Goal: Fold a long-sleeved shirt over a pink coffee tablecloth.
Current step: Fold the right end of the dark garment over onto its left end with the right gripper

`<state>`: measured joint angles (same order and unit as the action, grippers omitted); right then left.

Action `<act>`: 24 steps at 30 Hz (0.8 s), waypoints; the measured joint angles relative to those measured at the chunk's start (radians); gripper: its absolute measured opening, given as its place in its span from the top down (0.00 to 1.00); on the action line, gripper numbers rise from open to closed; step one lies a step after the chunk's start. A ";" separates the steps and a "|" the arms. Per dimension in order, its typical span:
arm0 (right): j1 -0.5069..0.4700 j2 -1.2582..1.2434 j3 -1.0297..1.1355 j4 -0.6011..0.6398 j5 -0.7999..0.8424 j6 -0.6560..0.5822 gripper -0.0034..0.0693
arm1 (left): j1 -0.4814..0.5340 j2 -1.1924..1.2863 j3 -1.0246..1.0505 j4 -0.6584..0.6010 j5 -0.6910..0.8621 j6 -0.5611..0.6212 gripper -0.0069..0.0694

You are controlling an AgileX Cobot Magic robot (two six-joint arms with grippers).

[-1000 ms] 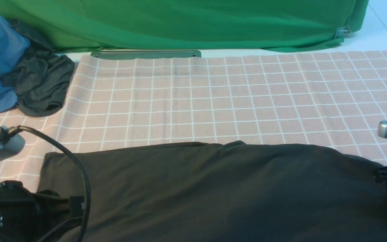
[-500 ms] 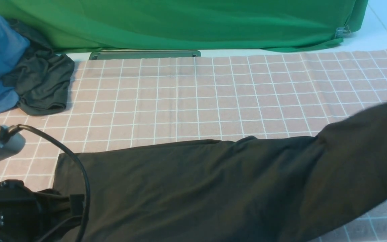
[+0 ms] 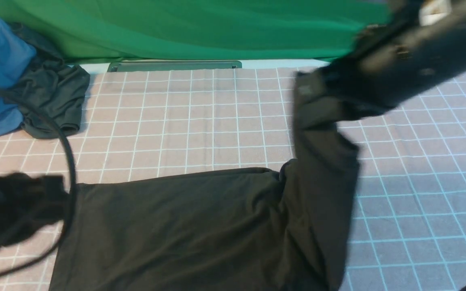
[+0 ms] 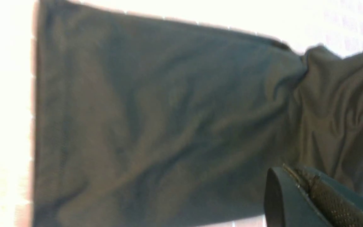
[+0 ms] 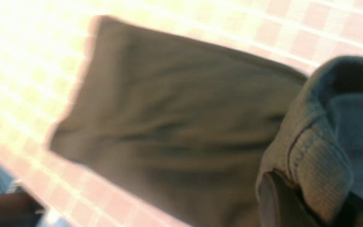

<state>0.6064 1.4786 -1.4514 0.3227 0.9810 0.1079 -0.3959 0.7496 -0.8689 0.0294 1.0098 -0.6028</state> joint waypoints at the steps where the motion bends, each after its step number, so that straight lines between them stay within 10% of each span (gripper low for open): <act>1: 0.028 0.022 -0.011 0.010 -0.019 0.002 0.78 | 0.000 -0.001 -0.022 0.025 0.026 -0.010 0.87; 24: 0.370 0.610 -0.419 0.107 -0.219 0.015 0.78 | 0.000 -0.217 -0.071 0.249 0.214 -0.113 0.87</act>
<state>0.9768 2.0883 -1.8703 0.4296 0.7620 0.1229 -0.3959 0.5325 -0.9403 0.2779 1.2237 -0.7158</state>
